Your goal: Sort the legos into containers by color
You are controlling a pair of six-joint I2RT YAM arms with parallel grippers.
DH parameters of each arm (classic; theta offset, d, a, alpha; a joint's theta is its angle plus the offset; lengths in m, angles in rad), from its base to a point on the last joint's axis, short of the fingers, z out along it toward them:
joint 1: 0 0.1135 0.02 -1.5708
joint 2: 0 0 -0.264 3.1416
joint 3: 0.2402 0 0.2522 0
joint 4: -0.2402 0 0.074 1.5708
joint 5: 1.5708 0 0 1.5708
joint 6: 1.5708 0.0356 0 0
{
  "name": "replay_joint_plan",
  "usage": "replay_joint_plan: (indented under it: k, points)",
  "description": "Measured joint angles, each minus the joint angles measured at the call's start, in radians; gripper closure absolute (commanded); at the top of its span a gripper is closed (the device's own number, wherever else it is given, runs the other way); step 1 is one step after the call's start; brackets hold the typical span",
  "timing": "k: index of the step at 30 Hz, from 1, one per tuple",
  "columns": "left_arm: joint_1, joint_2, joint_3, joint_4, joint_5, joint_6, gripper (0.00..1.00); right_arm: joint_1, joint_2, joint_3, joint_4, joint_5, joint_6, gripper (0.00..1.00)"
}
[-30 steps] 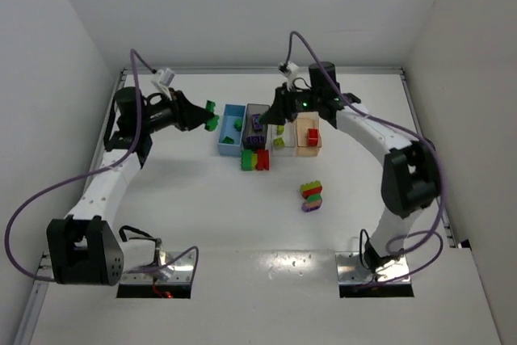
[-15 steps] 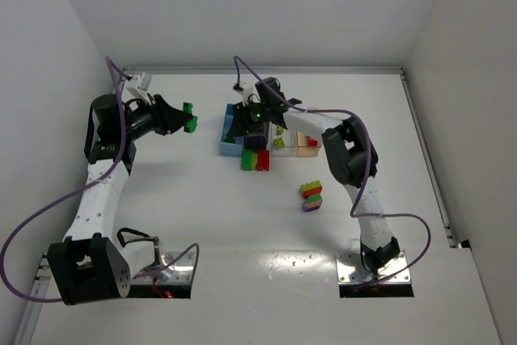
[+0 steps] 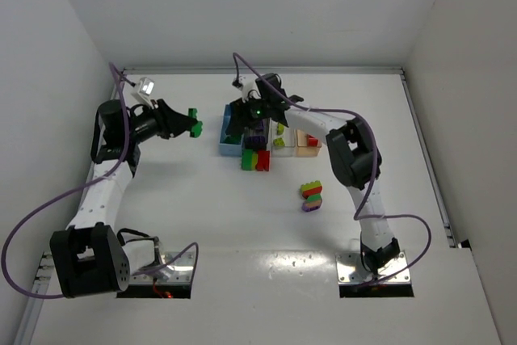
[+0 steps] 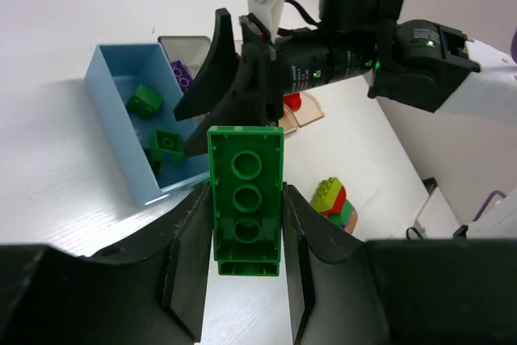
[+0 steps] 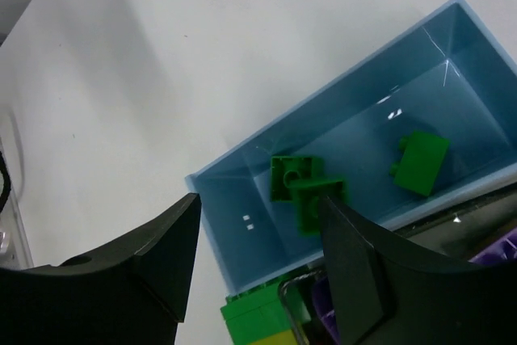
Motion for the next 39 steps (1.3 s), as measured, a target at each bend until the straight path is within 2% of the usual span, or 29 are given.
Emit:
replay_joint_plan:
  k: [4, 7, 10, 12, 16, 19, 20, 22, 38, 39]
  points:
    - [0.000, 0.004, -0.019, 0.074, 0.028, -0.060, 0.93, -0.004, -0.097, -0.066, 0.000, -0.030, -0.016, 0.39]
    - [0.000, 0.006, -0.037, 0.153, 0.067, -0.121, 0.93, -0.011, -0.210, -0.161, 0.051, -0.127, 0.010, 0.39]
    - [0.000, 0.044, -0.056, 0.298, 0.140, -0.230, 0.92, -0.016, -0.304, -0.241, 0.175, -0.273, 0.098, 0.38]
    - [-0.005, 0.065, -0.068, 0.358, 0.165, -0.282, 0.92, -0.016, -0.340, -0.287, 0.324, -0.373, 0.204, 0.37]
    - [-0.030, 0.101, -0.085, 0.451, 0.213, -0.377, 0.92, -0.002, -0.345, -0.345, 0.520, -0.458, 0.371, 0.36]
    - [-0.053, 0.103, -0.085, 0.494, 0.236, -0.410, 0.92, 0.016, -0.332, -0.357, 0.597, -0.499, 0.454, 0.28]
    - [-0.056, 0.103, -0.085, 0.505, 0.241, -0.416, 0.92, 0.022, -0.328, -0.357, 0.612, -0.506, 0.470, 0.23]
    - [-0.063, 0.103, -0.085, 0.516, 0.248, -0.427, 0.92, 0.035, -0.322, -0.356, 0.634, -0.520, 0.498, 0.22]
    - [-0.111, 0.103, -0.085, 0.480, 0.258, -0.391, 0.92, 0.071, -0.253, -0.319, 0.684, -0.543, 0.566, 0.22]
    - [-0.112, 0.103, -0.085, 0.471, 0.257, -0.384, 0.92, 0.071, -0.253, -0.317, 0.687, -0.545, 0.568, 0.26]
